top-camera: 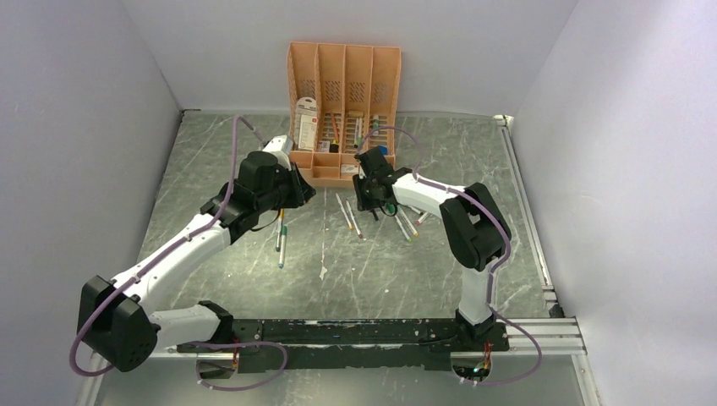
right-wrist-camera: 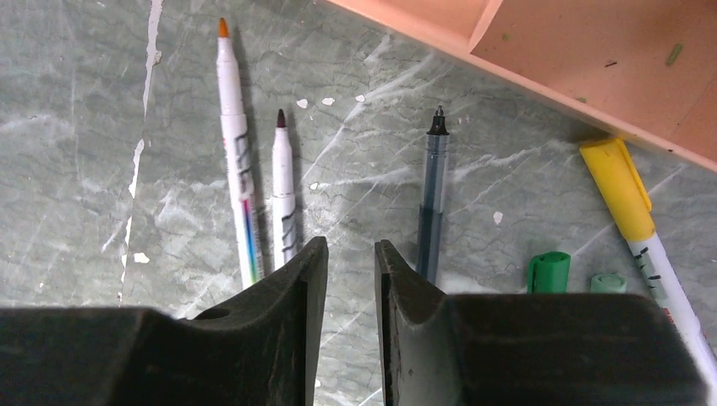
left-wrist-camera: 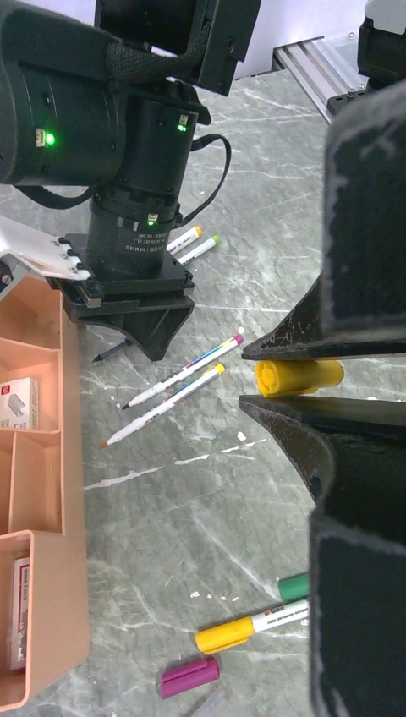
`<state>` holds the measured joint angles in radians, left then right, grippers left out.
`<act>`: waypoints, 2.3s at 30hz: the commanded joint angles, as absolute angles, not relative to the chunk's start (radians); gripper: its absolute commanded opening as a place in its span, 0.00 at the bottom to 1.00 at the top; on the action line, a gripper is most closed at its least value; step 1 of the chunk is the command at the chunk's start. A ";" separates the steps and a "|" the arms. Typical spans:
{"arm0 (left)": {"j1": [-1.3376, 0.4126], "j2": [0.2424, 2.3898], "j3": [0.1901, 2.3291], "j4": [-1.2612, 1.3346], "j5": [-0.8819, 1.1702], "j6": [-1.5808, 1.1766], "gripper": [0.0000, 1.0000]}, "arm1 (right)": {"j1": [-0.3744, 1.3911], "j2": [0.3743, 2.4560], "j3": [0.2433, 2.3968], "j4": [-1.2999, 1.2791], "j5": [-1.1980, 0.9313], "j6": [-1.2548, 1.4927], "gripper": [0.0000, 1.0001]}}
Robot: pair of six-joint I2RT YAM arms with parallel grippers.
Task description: Open the pen caps
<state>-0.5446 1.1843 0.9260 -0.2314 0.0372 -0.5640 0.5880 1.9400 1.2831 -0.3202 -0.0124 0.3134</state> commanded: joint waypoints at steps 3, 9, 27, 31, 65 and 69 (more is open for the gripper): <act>-0.538 1.228 0.961 -0.275 -0.010 -0.534 0.13 | 0.578 1.893 1.283 -0.322 -0.015 0.304 0.29; -0.459 1.329 0.986 -0.368 -0.040 -0.514 0.12 | 0.574 1.835 1.240 -0.320 -0.030 0.302 0.33; -0.286 1.598 1.115 -0.452 -0.152 -0.439 0.15 | 0.577 1.719 1.108 -0.258 -0.124 0.337 0.39; -0.262 1.652 1.124 -0.457 -0.160 -0.442 0.16 | 0.577 1.699 1.090 -0.254 -0.130 0.339 0.39; -0.249 1.817 1.203 -0.512 -0.200 -0.463 0.39 | 0.577 1.610 1.014 -0.234 -0.155 0.340 0.44; -0.250 1.775 1.219 -0.537 -0.174 -0.462 0.39 | 0.577 1.594 1.007 -0.236 -0.154 0.338 0.45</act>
